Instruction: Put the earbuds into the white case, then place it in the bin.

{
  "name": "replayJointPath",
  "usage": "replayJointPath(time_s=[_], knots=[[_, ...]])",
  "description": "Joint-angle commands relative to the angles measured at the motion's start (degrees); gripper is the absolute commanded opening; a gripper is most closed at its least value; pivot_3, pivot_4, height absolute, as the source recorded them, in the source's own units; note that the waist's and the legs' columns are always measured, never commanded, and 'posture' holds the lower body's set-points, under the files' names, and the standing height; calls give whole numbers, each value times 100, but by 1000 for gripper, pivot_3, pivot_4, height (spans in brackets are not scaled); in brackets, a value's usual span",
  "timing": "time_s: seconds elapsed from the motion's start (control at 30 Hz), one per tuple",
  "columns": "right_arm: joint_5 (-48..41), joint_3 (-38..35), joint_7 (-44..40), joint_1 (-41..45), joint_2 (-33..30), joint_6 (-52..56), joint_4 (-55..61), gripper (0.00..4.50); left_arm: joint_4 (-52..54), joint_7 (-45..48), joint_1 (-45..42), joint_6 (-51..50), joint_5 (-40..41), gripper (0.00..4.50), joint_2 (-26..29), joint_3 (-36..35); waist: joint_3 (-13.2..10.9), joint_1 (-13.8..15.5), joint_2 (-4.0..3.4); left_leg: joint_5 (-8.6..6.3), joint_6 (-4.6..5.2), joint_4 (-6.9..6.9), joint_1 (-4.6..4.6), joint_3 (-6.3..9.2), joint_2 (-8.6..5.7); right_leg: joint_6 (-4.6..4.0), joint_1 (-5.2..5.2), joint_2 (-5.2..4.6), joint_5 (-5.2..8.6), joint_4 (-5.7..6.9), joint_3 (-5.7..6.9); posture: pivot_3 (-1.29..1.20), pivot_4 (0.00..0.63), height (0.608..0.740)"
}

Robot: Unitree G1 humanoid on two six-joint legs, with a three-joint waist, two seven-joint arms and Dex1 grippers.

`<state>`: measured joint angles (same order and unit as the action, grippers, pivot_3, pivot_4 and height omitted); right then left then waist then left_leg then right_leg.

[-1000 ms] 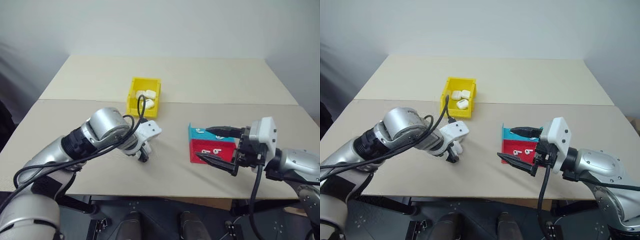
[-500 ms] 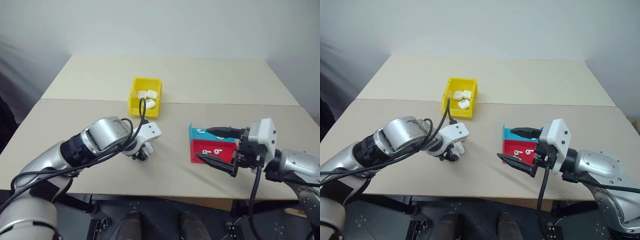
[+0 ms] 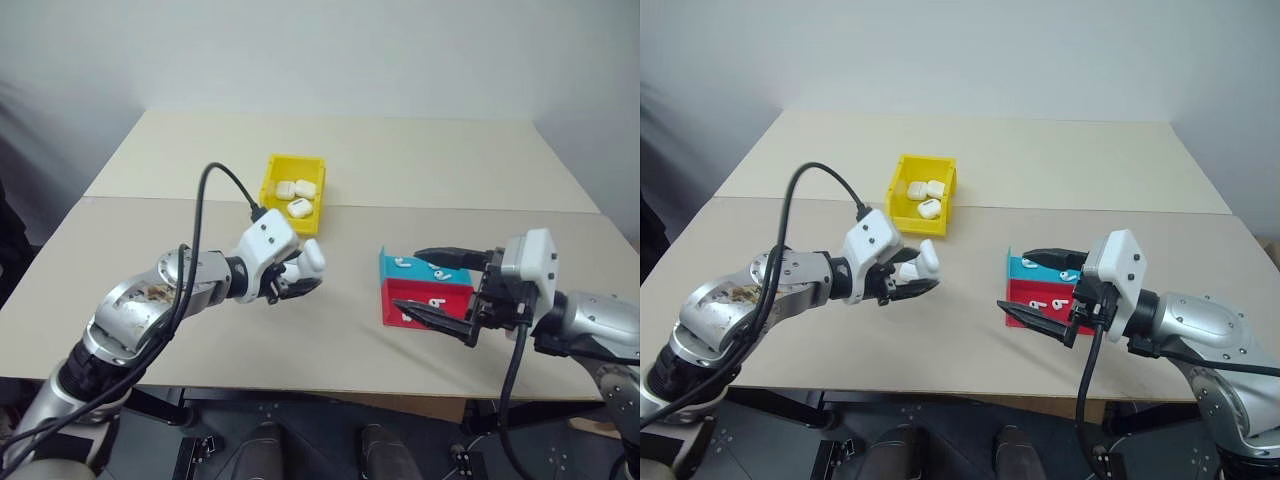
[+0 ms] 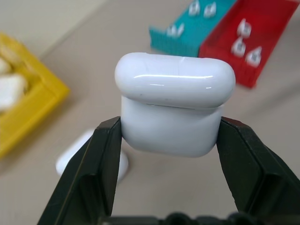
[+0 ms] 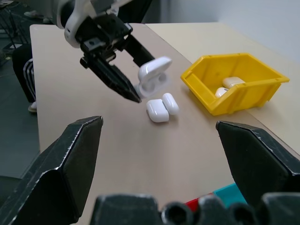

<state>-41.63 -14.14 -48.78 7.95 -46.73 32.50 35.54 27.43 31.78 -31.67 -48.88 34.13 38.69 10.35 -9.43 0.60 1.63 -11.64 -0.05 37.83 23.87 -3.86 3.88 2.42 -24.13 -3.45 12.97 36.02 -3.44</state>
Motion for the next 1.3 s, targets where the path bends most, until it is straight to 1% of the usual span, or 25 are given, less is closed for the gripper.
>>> replayJointPath(time_s=[0.03,0.1,0.17,0.3,0.47,0.63,0.7,0.73,0.77,0.9,1.03,1.3], knots=[[130,-27,-153,233,-229,-104,-162,4500,14,518,356,1228,396,2761,-733,-659,2,-4,-4,0,0,-1,0,-1,-1,6,-1,0,-8,-2,-1,0,150,740],[229,88,-256,401,-354,-95,-312,4500,-222,1065,630,2020,682,2761,-1297,-942,3,-19,-5,-1,1,-2,4,-3,0,-1,-5,1,-34,0,-2,0,150,740],[314,197,-352,536,-435,-106,-424,4500,-372,1336,674,2222,738,2761,-1491,-964,3,-32,-5,-1,2,-2,4,-3,0,-1,-5,2,-36,0,-2,0,150,740],[655,584,-565,881,-712,-12,-712,4500,-609,2259,558,2506,835,2761,-1473,-844,4,-48,-6,-1,3,-1,-5,1,1,7,-1,6,-28,7,-1,0,150,740],[1174,1449,-744,1567,-1418,751,-937,4500,-788,2841,482,2727,817,2761,-1463,-819,4,-81,-7,-1,3,2,-2,-2,0,7,-2,4,-27,3,-4,0,150,740],[1481,2364,-1061,2461,-1652,1486,-1094,4500,-867,3215,541,2878,748,2761,-1396,-777,4,-132,-6,-1,3,0,1,-1,3,8,-9,5,-30,3,-3,0,150,740],[1608,2759,-1261,2792,-1666,1734,-1164,4109,-864,3355,572,2917,775,2761,-1397,-752,4,-142,-7,-1,3,0,1,-1,3,8,-9,5,-30,4,-3,0,150,740],[1711,2941,-1321,2914,-1652,1799,-1200,4000,-839,3396,592,2916,797,2761,-1405,-741,4,-146,-7,-1,3,0,1,-3,3,7,-10,4,-28,4,-4,0,150,740],[1882,3256,-1351,3127,-1556,1959,-1302,3691,-811,3425,626,2895,850,2761,-1417,-752,4,-145,-7,-1,3,0,0,-3,3,7,-10,4,-28,5,-4,0,150,740],[2362,4046,-1468,3647,-1351,2312,-1533,2453,-788,3529,743,2871,886,2761,-1385,-784,4,-153,-7,-1,3,0,0,-3,5,6,-12,5,-27,6,-4,0,150,740],[2671,4557,-1629,3932,-1280,2546,-1459,2453,-761,3777,924,2885,916,2761,-1187,-866,4,-143,-8,-1,3,0,12,-2,5,7,-23,5,-30,6,-3,0,150,740],[3076,4969,-1524,3892,-980,2718,-1391,2453,-610,3771,1022,2837,995,2761,-1115,-903,4,-139,-8,-1,3,0,17,-1,6,8,-26,5,-30,7,2,0,150,740]])
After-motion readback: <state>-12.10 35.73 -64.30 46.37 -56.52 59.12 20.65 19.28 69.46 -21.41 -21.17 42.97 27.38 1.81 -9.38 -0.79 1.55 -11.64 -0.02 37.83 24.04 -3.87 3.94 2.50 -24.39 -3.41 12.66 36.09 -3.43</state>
